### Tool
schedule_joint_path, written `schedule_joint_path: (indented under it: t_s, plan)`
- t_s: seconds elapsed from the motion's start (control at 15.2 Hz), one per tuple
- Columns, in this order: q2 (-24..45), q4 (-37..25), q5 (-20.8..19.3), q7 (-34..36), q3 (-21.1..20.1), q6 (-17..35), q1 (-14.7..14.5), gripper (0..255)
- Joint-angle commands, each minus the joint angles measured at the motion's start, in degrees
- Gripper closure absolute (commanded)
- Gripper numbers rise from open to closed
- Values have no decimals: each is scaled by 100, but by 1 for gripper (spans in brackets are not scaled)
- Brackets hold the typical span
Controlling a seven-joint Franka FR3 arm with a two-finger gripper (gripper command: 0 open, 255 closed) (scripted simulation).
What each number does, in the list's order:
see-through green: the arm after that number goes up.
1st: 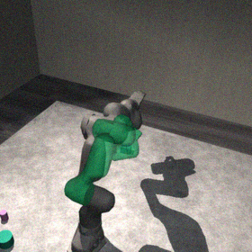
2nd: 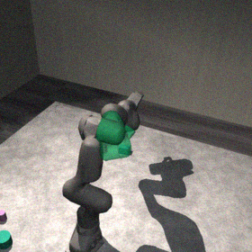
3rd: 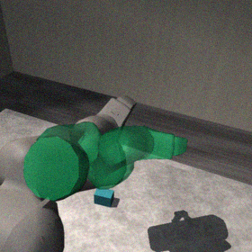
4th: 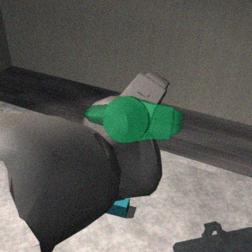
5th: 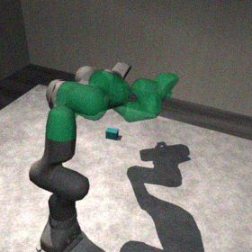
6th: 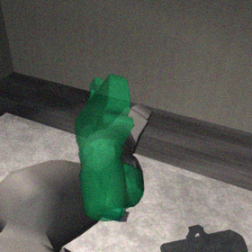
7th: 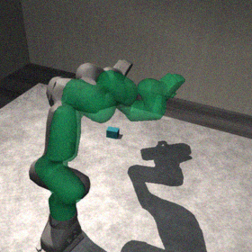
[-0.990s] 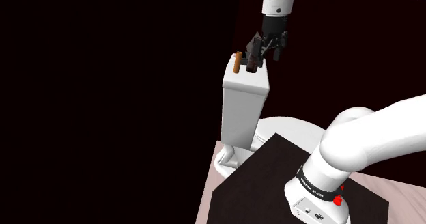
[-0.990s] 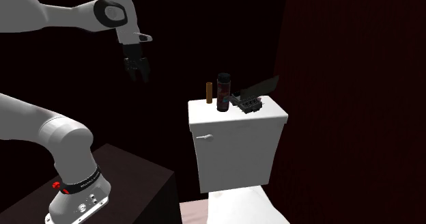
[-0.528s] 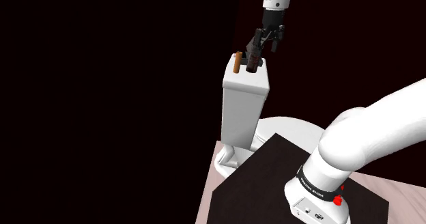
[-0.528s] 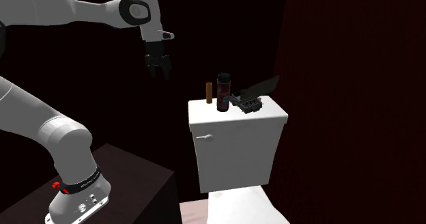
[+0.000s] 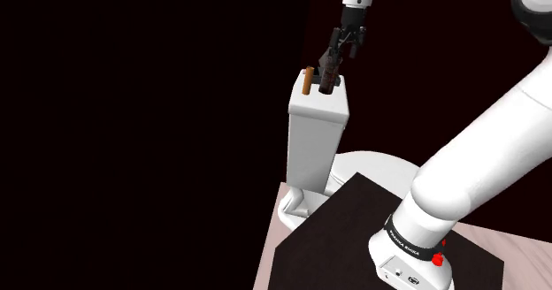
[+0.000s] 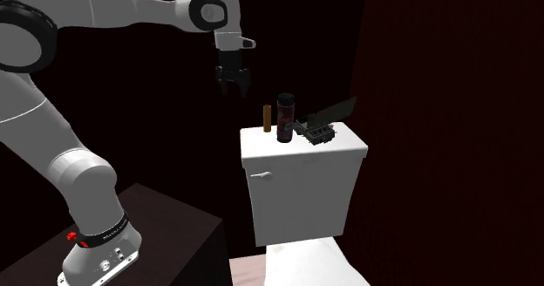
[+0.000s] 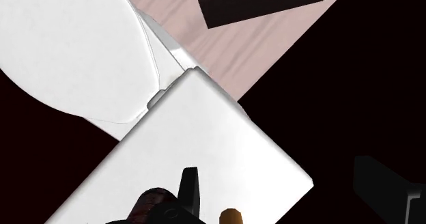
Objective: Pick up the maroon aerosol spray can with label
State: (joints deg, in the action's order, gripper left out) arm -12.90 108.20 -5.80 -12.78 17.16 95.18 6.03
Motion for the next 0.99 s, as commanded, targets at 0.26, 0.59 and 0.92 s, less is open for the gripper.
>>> schedule_joint_path:
  t_s: [0.26,0.59,0.92]
  plan:
    - [1358,-1513,636,-828,499,-181,235,0]
    - [2717,-3210,1394,-1480,752,-667,730,0]
    - [3786,-4665,1951,-1775,751,-1158,1295,0]
